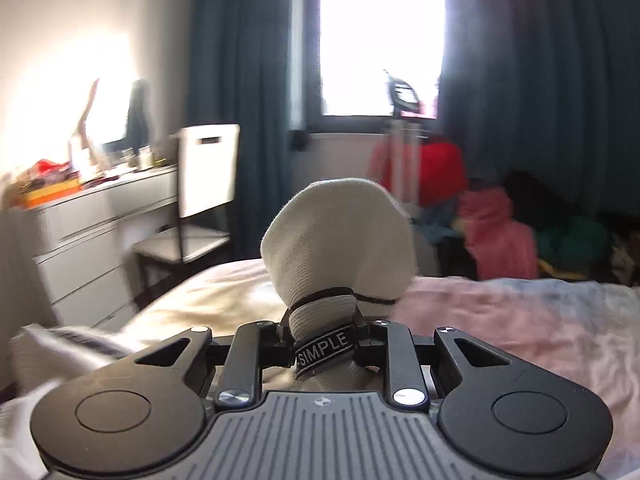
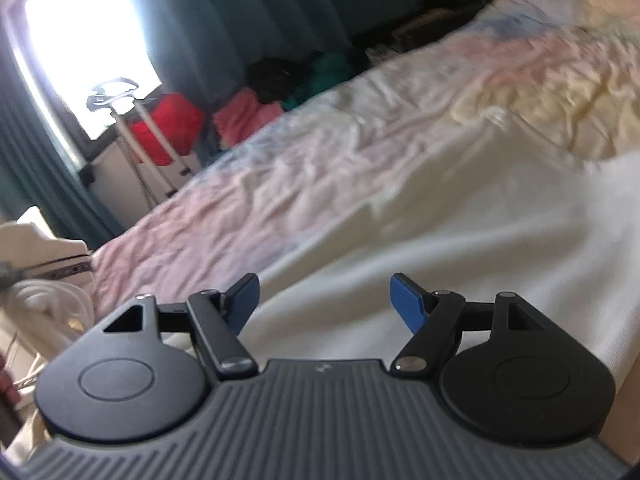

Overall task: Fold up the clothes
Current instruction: 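Grasp the black-lettered waistband with the left gripper, then fold the waistband over the pants with the left gripper and release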

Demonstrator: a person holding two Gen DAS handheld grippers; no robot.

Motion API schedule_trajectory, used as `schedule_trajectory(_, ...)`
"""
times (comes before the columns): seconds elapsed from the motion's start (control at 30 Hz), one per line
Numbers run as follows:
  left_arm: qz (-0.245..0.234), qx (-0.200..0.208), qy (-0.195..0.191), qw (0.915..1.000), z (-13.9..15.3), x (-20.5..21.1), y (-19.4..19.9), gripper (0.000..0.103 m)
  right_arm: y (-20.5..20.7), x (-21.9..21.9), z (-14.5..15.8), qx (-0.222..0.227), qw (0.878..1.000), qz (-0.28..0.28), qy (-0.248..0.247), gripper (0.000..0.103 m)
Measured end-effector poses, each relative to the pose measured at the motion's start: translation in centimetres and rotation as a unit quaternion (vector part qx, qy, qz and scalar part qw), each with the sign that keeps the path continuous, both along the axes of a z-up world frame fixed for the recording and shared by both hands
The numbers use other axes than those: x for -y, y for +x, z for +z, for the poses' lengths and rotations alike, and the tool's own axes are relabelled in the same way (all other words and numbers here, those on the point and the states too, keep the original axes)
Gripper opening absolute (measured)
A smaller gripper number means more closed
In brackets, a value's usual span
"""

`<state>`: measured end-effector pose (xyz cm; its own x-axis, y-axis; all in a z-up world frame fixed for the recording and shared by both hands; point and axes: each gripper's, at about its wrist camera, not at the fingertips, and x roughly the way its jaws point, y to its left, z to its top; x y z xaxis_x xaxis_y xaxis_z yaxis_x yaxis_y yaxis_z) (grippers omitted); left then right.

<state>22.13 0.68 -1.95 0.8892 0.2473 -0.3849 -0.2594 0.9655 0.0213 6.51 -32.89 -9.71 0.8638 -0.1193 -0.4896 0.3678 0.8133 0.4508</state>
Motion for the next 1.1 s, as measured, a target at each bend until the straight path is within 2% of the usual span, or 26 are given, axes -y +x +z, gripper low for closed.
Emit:
schedule_trajectory(0.1,0.053,-0.041,-0.024,0.9974,-1.2,-5.6,-1.2,0.025,-0.3,-1.4,0.8,0.025,0.999,0.041,-0.011,0.074)
schedule_trajectory(0.23,0.073,-0.101,-0.093,0.9878,-4.1,-10.8,-1.3,0.03,-0.1,-3.1,0.8,0.035,0.994,0.1,-0.015,0.074)
schedule_trajectory(0.3,0.079,-0.131,-0.128,0.9799,-5.5,-13.2,-1.3,0.035,0.2,-3.9,0.6,0.034,0.991,0.126,-0.015,0.074)
schedule_trajectory(0.37,0.077,-0.126,-0.16,0.976,-5.6,-14.7,-2.1,0.044,0.2,-4.7,0.5,0.035,0.988,0.147,-0.017,0.074)
schedule_trajectory(0.4,0.075,-0.119,-0.167,0.9759,-5.3,-15.0,-2.7,0.052,0.2,-5.1,0.5,0.037,0.987,0.155,-0.018,0.074)
schedule_trajectory(0.57,0.062,-0.095,-0.123,0.986,-1.7,-14.2,-6.5,0.082,-0.1,-6.6,0.7,0.058,0.979,0.193,-0.026,0.074)
schedule_trajectory(0.6,0.055,-0.084,-0.111,0.9887,-0.8,-13.9,-7.7,0.085,-0.1,-6.7,0.7,0.062,0.978,0.2,-0.021,0.074)
schedule_trajectory(0.73,0.028,-0.035,-0.078,0.9959,2.8,-11.0,-13.1,0.09,-0.1,-6.9,0.4,0.069,0.972,0.223,0.012,0.074)
schedule_trajectory(0.83,-0.007,0.001,-0.078,0.9969,4.2,-8.0,-17.0,0.095,-0.1,-7.1,0.1,0.066,0.969,0.235,0.03,0.071)
schedule_trajectory(0.93,-0.049,0.023,-0.095,0.994,4.2,-5.2,-19.6,0.096,-0.4,-7.3,-0.1,0.061,0.967,0.244,0.05,0.071)
schedule_trajectory(1.0,-0.081,0.018,-0.108,0.9907,3.7,-3.5,-20.2,0.096,-0.4,-7.5,-0.3,0.055,0.966,0.245,0.065,0.071)
schedule_trajectory(1.1,-0.112,0.007,-0.1,0.9886,2.3,-2.1,-20.8,0.096,1.1,-8.0,-1.0,0.027,0.96,0.256,0.108,0.071)
